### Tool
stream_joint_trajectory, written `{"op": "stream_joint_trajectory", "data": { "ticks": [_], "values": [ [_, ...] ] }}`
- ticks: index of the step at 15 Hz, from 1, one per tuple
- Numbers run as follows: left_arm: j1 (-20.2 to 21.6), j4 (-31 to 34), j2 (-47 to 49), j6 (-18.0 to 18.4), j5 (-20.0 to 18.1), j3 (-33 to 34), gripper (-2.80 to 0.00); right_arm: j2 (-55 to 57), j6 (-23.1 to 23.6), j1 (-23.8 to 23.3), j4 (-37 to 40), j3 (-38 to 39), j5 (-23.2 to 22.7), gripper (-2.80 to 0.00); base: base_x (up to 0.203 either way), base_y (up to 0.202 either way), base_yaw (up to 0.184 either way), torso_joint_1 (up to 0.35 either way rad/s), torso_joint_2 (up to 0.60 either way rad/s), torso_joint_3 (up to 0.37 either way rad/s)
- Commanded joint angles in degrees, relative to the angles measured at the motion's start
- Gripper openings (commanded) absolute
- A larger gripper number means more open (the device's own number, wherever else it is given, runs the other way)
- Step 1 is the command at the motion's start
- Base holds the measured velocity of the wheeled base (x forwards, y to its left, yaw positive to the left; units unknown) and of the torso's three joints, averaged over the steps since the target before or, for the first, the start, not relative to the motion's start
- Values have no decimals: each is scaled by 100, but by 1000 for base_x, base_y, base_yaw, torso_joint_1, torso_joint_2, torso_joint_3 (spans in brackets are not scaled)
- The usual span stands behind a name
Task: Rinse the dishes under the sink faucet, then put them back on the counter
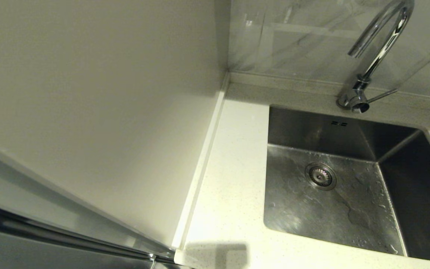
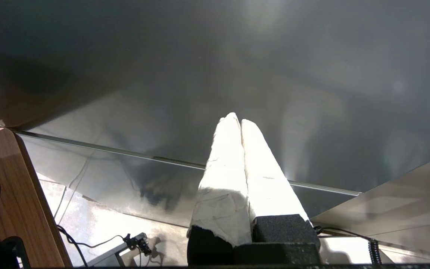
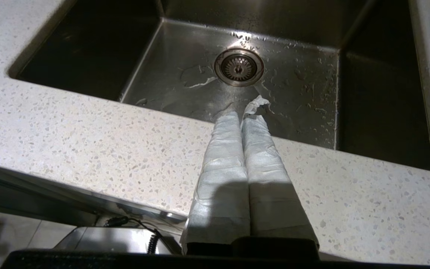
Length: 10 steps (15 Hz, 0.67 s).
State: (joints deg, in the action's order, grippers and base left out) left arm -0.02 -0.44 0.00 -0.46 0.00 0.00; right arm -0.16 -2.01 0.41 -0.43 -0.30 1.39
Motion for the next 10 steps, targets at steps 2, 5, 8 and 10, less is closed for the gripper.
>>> {"op": "stream_joint_trajectory", "data": {
  "ticks": [2, 5, 8, 10],
  "values": [
    [2, 0, 0, 2, 0, 18, -280, 16, -1, 2, -44, 30, 1, -280, 0, 0, 0, 0, 0, 0],
    [2, 0, -4, 2, 0, 18, -280, 16, -1, 2, -27, 22, 1, -280, 0, 0, 0, 0, 0, 0],
    [2, 0, 0, 2, 0, 18, -280, 16, -1, 2, -27, 22, 1, -280, 0, 0, 0, 0, 0, 0],
    [1, 0, 0, 2, 0, 18, -280, 16, -1, 4, -27, 22, 1, -280, 0, 0, 0, 0, 0, 0]
  ]
}}
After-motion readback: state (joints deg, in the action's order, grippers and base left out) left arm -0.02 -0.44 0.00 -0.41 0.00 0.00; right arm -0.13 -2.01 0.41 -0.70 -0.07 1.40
